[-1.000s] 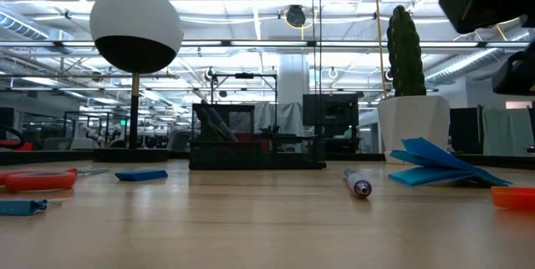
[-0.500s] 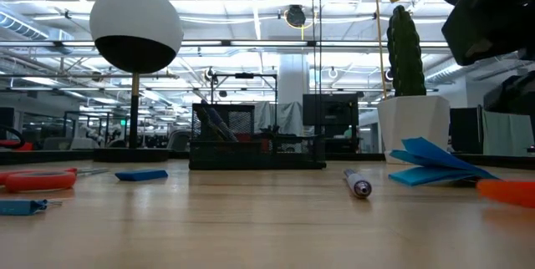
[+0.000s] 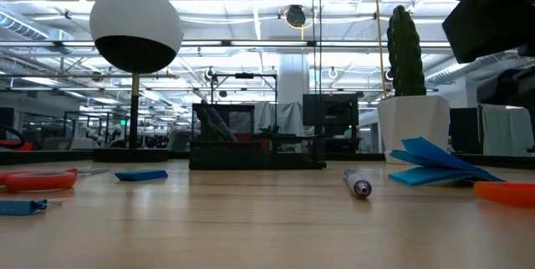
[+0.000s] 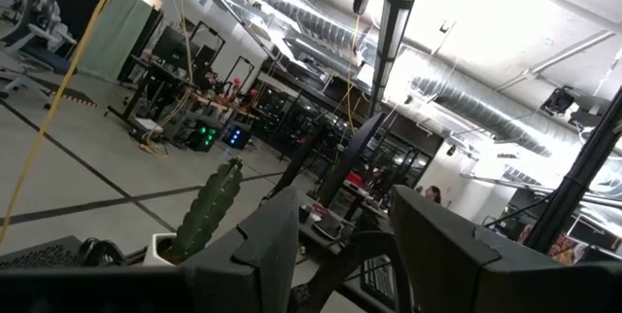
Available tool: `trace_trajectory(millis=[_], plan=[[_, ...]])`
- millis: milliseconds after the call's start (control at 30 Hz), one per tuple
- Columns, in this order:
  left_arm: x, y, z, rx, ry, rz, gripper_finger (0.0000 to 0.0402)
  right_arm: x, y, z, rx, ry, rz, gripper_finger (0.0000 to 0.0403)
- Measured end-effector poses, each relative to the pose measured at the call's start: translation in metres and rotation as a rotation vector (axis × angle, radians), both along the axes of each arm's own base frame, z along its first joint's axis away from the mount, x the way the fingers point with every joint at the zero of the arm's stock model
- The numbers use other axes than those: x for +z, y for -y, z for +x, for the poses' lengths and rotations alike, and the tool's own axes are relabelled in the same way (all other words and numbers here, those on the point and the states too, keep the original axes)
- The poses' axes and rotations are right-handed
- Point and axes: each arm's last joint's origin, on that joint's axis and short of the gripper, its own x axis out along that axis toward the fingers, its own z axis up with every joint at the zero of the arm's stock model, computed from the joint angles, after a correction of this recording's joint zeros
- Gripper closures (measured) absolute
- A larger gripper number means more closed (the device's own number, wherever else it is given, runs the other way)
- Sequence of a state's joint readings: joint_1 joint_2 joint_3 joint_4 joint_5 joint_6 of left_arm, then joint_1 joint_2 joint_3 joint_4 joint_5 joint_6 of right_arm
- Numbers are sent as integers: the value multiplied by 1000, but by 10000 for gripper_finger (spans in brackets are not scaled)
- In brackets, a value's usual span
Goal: Pick and place office supplies into organizer
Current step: Put the orange pen into the black desk organizer
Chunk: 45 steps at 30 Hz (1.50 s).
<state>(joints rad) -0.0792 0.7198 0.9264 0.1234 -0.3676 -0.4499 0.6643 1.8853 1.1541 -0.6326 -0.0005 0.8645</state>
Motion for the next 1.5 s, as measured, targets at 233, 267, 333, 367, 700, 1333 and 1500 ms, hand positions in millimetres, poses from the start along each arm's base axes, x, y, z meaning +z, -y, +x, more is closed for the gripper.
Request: trace_trajectory(millis=[233,267,333,367,700,1333,1500], plan=[[0,0,0,1,0,0,231,-9,-2,4,-26,-47,-61,300],[0,0,0,0,0,0,231,-9,-2,4,-27,-42,-68,301],[0,0,0,0,0,0,231,-9,-2,4,-31,-43,-76,304],[0,0,0,0,0,0,231,-9,-1,3,-32,-47,-80,305],[0,0,0,0,0,0,231,-8,-2,4,-60,-31,-78,382],[0,0,0,1,0,0,231,38,15,10,24,156,-70,384],[0,0,0,0,0,0,231,55,27,15,21,212,-49,384]])
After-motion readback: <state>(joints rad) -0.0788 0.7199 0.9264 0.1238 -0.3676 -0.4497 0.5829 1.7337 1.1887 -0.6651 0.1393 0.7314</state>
